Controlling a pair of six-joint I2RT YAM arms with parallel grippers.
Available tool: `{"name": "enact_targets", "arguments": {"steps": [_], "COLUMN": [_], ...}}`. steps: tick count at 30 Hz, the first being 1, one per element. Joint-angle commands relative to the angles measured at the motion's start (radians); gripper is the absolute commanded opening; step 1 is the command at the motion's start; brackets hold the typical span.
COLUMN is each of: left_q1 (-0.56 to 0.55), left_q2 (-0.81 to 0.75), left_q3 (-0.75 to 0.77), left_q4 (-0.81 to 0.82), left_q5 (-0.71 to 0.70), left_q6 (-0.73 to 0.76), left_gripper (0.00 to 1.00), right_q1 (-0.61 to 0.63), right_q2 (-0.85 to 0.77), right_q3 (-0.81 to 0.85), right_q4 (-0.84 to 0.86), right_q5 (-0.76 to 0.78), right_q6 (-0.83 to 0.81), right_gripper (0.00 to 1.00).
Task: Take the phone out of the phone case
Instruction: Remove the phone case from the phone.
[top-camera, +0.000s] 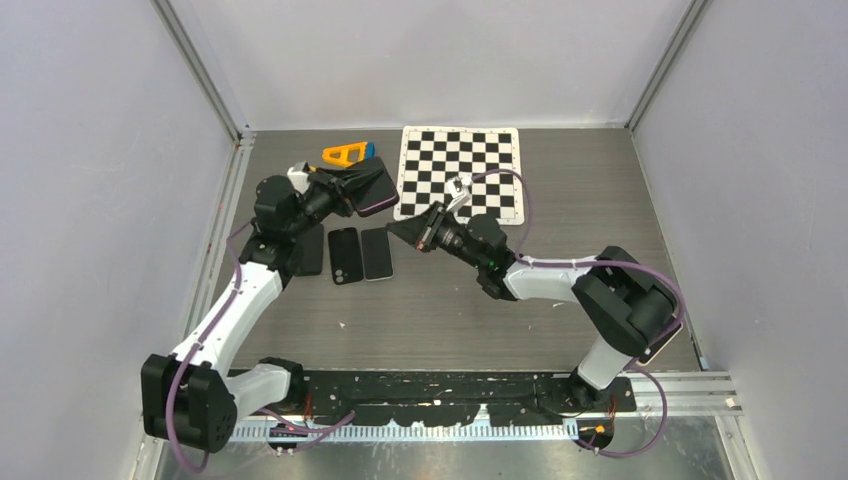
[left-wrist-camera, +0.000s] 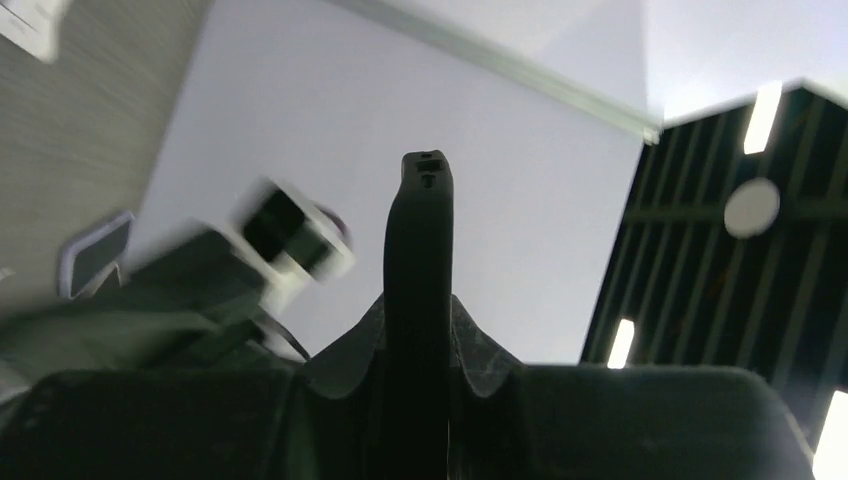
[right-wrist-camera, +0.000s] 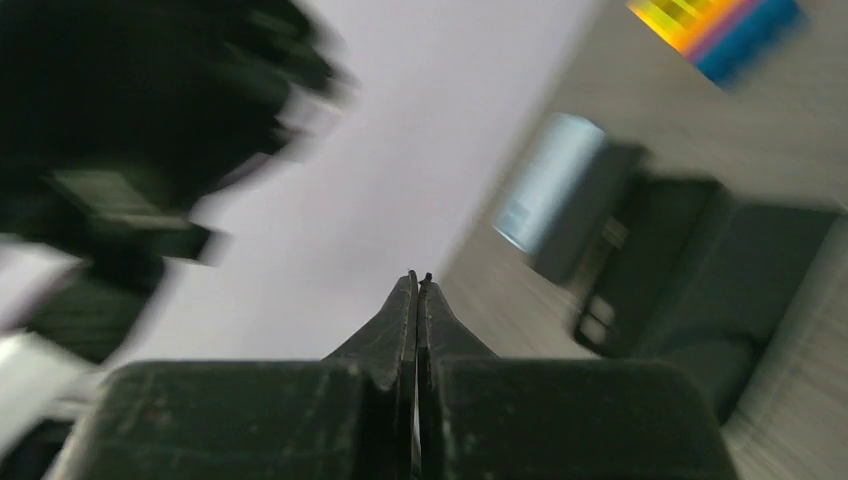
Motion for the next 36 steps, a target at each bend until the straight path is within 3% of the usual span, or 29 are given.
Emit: {"name": "enact_targets", "arguments": {"steps": [1, 6, 8, 11, 13, 18, 25, 29, 36], "left_q1": [-0.029, -0.029, -0.027, -0.027, -0.027, -0.027, -0.027, -0.027, -0.027], "left_q2": [-0.069, -0.076, -0.071, -0.056, -0.049, -0.066, -0.080, -0.090, -0.110], "left_q3": [0.101, 0.101, 0.112, 0.146, 0.169, 0.185, 0.189, 0.179, 0.162], "left_q4": [0.181, 0.154, 0.142, 0.096, 0.040, -0.056, -0.101, -0.107, -0.109], "left_q5": [0.158, 0.128, 0.116, 0.112, 0.110, 0.044, 0.020, 0.021, 0.021], "left_q6": [-0.042, 0.032, 0.082, 0.187, 0.255, 0.396, 0.452, 0.455, 0.449], "left_gripper": [0.00, 0.00, 0.00, 0.00, 0.00, 0.00, 0.00, 0.00, 0.00], "right_q1": [-0.006, -0.006, -0.004, 0.010, 0.027, 0.110, 0.222, 0.227, 0.227], "right_q2": [0.014, -0.102, -0.143, -0.193, -0.224, -0.274, -0.216, -0.176, -0.148], "right_q3": [-0.025, -0.028, -0.032, -0.048, -0.056, -0.049, -0.004, 0.003, 0.036], "right_q4": [-0.272, -0.290, -0.283, -0.231, -0.184, -0.149, -0.063, 0.038, 0.052], "right_q5": [0.046, 0.036, 0.020, -0.028, -0.064, -0.046, 0.133, 0.208, 0.279], "right_q6": [-0.075, -0.069, -0.065, -0.067, -0.069, -0.099, -0.080, -0.057, -0.095], "right_gripper": [0.01, 0.01, 0.13, 0.44, 0.57, 0.74, 0.78, 0.79, 0.78]}}
